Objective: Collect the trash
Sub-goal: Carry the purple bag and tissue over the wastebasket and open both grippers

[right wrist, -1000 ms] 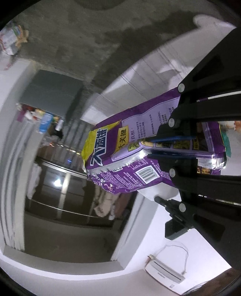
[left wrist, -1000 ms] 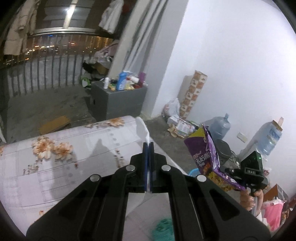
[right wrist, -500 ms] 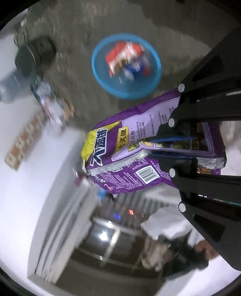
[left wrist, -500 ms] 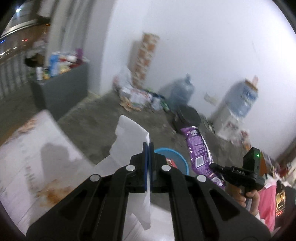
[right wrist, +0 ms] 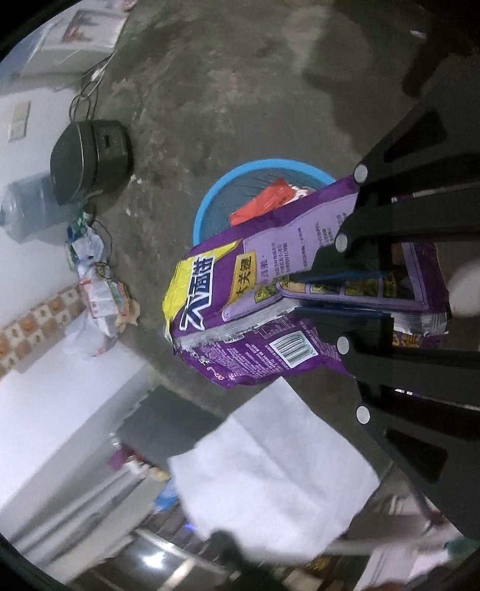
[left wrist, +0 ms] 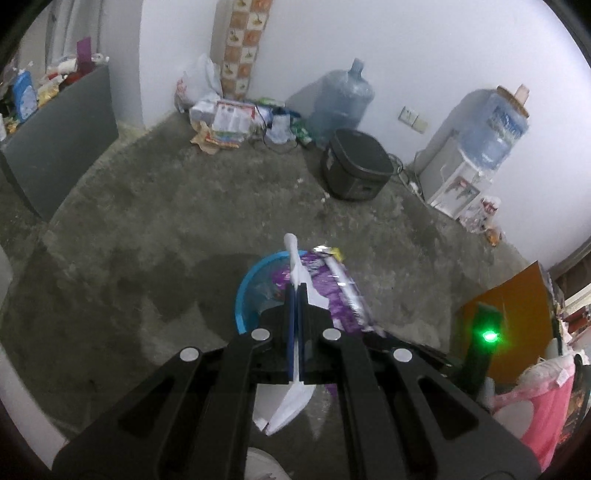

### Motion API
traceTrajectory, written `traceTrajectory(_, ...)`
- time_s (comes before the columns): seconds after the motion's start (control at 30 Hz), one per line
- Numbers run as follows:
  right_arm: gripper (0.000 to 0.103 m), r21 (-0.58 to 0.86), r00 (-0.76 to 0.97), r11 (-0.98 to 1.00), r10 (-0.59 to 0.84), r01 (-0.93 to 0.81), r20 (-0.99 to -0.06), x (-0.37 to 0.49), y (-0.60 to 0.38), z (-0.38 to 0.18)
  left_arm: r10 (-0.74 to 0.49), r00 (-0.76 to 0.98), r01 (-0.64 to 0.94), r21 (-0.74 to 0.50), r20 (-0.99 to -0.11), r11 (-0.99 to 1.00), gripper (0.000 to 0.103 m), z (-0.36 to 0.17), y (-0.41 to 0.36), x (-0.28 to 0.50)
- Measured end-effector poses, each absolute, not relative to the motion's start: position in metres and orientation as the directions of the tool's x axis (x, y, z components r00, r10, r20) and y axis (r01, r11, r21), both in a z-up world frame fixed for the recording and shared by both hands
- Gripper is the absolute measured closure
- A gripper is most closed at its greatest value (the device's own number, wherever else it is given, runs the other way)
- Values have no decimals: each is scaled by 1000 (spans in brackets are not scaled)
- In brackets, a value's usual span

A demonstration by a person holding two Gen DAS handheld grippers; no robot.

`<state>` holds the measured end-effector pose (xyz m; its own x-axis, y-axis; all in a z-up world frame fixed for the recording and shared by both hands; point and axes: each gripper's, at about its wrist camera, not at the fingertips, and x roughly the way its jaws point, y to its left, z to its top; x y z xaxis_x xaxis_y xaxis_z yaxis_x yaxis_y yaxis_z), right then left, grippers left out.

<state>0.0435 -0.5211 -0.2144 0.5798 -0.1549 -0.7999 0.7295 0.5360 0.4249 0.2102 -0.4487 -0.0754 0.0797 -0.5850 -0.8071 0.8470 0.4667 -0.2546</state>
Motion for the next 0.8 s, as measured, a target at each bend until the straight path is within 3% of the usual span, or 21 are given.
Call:
traceTrajectory(0.03, 84, 403, 562, 549, -151, 732, -814, 51, -523, -226, -578, 81, 848, -249, -812, 469, 103, -81, -456, 211)
traceTrajectory(0.1, 58, 373, 532, 576, -131, 728, -836, 63, -526, -243, -563, 78, 848, -243, -823, 472, 103, -90, -464, 213)
traceTrajectory(0.17, 49, 364, 506, 578, -101, 731, -857, 69, -529, -266, -546, 79, 846, -234, -834, 480, 103, -102, -470, 215)
traceTrajectory(0.27, 49, 374, 491, 534, -90, 758, -866, 58, -534, -280, -522, 78, 843, -223, -849, 490, 103, -118, -477, 216)
traceTrajectory(0.47, 49, 523, 605, 359, -167, 773, -778, -2, -540, -267, -504, 60, 846, -224, -862, 483, 103, -136, -494, 216)
traceTrajectory(0.67, 49, 582, 628, 247, -203, 775, -751, -35, -542, -266, -485, 48, 856, -214, -873, 471, 102, -156, -529, 202)
traceTrajectory(0.7, 49, 580, 626, 245, -199, 777, -754, -35, -542, -266, -470, 43, 857, -209, -881, 471, 100, -163, -535, 199)
traceTrajectory(0.73, 49, 576, 622, 244, -195, 780, -759, -36, -541, -267, -439, 34, 861, -197, -898, 470, 88, -172, -542, 196)
traceTrajectory(0.77, 49, 572, 617, 244, -191, 783, -763, -36, -541, -268, -400, 25, 861, -183, -916, 474, 68, -182, -546, 193)
traceTrajectory(0.8, 49, 571, 616, 245, -190, 784, -764, -36, -541, -268, -379, 25, 858, -174, -925, 483, 60, -188, -547, 192)
